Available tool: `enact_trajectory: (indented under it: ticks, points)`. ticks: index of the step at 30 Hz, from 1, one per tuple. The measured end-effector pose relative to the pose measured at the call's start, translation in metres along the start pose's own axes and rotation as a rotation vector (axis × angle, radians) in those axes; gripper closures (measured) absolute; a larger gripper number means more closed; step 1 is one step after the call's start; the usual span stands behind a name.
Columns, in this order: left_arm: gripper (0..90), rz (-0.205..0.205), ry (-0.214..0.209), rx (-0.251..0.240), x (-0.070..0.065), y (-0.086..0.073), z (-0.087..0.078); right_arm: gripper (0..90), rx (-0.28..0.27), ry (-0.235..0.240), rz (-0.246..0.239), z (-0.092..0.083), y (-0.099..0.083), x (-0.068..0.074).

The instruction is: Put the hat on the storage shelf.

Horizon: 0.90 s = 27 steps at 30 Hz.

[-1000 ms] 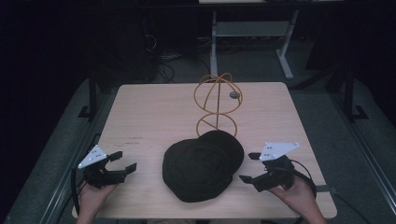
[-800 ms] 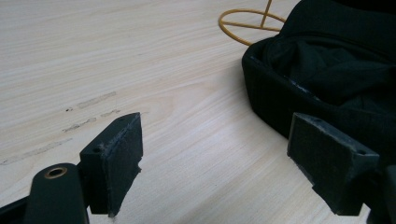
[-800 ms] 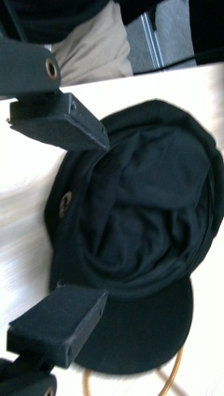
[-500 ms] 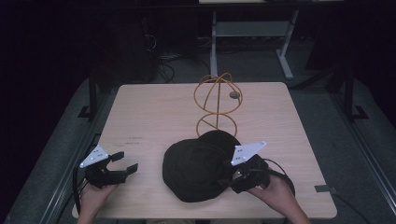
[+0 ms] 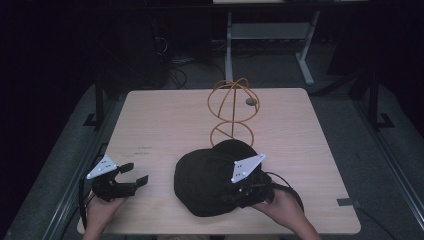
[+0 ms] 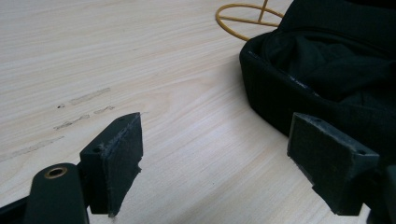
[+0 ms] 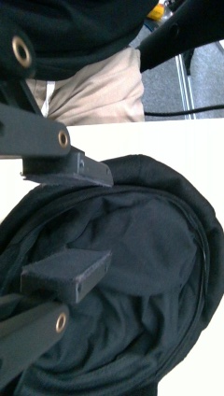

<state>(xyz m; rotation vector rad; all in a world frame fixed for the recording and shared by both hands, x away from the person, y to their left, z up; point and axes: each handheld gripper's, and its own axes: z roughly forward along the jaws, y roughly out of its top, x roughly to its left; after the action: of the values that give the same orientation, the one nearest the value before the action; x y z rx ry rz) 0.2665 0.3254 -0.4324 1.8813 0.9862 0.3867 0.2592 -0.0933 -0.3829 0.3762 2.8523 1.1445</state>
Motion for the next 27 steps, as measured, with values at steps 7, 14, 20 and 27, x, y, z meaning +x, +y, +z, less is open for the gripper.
enact_trajectory:
  ticks: [7, 14, 20, 27]
  points:
    - [17.7, -0.004, 0.000, 0.001, 0.001, -0.001, 0.000, 66.2, 0.020, 0.025, -0.039, 0.011, 0.007, 0.003]
    - [17.7, -0.005, -0.003, 0.005, 0.000, -0.001, 0.001, 67.0, 0.043, 0.043, -0.052, 0.024, 0.013, 0.005]
    - [17.7, -0.005, -0.005, 0.003, 0.001, -0.001, 0.000, 68.8, 0.074, 0.069, -0.045, 0.038, 0.015, 0.005]
    - [17.7, -0.008, -0.009, 0.004, 0.000, -0.001, 0.001, 70.0, 0.112, 0.074, -0.041, 0.052, 0.014, 0.007]
